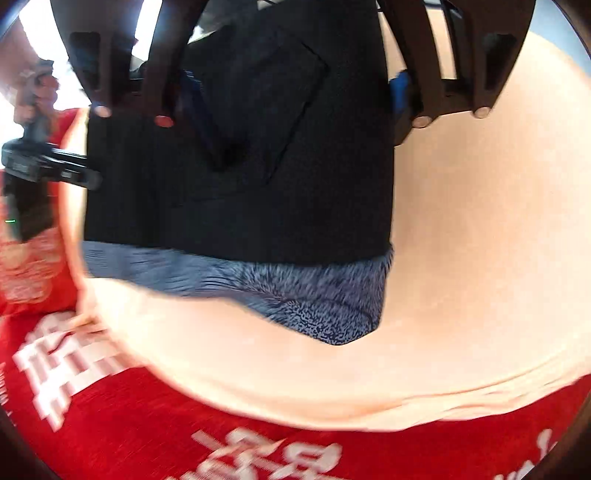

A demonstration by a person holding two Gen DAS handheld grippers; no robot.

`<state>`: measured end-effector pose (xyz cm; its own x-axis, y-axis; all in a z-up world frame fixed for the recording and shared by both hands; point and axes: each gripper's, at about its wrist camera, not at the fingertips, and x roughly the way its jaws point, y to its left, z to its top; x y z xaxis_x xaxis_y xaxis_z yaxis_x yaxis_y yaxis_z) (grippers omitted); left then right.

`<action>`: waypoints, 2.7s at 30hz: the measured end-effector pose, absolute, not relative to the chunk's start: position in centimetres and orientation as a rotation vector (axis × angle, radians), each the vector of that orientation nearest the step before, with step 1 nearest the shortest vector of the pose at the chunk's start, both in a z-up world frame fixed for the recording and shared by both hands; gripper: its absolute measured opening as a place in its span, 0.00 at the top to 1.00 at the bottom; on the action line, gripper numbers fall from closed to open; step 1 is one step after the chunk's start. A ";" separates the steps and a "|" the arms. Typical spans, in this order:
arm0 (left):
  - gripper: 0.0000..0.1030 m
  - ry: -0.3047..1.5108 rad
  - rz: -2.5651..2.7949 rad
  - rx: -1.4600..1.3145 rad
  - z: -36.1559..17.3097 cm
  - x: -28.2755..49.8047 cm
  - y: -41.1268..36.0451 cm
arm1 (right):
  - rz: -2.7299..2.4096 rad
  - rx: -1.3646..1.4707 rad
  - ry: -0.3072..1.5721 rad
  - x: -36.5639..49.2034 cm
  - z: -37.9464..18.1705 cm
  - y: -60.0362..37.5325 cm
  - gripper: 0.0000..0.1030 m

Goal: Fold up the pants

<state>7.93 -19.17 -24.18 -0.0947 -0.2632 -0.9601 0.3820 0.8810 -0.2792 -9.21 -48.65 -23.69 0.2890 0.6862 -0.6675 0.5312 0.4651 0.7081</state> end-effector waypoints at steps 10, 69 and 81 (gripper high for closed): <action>0.00 1.522 -0.498 0.145 -24.4 7.3 -19.3 | -0.037 1.078 1.387 -9.7 -22.9 -48.0 0.29; 0.00 1.355 -0.431 0.396 -5.2 -4.3 -15.6 | -0.315 0.514 1.417 -13.0 -0.7 -34.0 0.12; 0.00 1.360 -0.390 0.375 -5.1 -3.9 -14.6 | -0.312 0.465 1.416 -12.3 0.0 -32.7 0.12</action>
